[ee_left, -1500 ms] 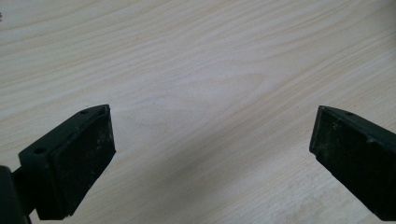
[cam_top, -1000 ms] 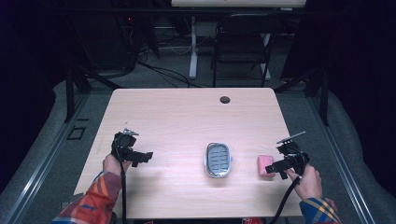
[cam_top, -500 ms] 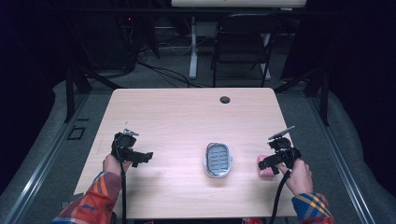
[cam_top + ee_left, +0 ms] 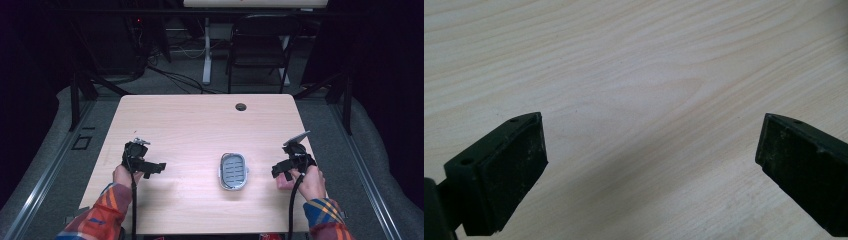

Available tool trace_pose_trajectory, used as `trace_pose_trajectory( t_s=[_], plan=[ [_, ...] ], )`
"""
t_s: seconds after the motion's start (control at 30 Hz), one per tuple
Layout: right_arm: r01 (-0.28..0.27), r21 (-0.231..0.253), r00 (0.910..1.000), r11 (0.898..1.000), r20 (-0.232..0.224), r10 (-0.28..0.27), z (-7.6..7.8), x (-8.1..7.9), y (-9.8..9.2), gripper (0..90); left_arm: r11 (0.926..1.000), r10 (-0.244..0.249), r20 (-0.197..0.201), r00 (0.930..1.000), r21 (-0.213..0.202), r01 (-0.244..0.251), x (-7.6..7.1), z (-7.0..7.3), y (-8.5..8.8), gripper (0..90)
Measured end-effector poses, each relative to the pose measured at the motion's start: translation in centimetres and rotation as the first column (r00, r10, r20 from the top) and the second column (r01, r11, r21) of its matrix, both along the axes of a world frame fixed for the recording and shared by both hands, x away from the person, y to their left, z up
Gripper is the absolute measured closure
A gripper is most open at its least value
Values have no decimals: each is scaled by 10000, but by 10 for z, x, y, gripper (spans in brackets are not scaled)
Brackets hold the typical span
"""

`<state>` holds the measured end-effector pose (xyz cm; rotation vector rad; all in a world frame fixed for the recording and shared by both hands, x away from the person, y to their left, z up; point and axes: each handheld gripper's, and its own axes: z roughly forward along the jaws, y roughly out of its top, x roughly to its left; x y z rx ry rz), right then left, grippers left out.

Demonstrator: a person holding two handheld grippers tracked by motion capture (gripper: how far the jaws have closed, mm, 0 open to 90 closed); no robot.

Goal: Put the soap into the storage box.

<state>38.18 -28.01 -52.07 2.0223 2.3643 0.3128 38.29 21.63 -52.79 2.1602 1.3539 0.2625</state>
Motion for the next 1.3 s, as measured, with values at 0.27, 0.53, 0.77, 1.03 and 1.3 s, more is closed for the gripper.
trace_pose_trajectory(
  t_s=[0.27, 0.53, 0.77, 1.03, 1.3],
  plan=[
    [94, -181, 9981, 9998, -610, -105, -10, 7, 5, 19, 9986, -40, 315, 9995, -528, 56, -3, 5, 5, 1],
    [93, -476, 9975, 9988, -702, -126, -12, 9, 7, 94, 9994, -127, 242, 9996, -332, 135, -3, 5, 3, 1],
    [-281, -939, 9960, 9952, -870, 199, -12, 9, 11, 196, 9995, -152, -9, 9999, -287, 151, -2, 2, 3, 1],
    [-681, -1185, 9935, 9906, -991, 564, -16, 9, 10, 210, 9996, -198, -11, 9998, -187, 198, -2, 3, 1, 1],
    [-718, -1080, 9925, 9916, -1066, 602, -20, 9, 9, 315, 9998, -154, 28, 9999, -92, 154, -2, 2, 1, 1]
  ],
)
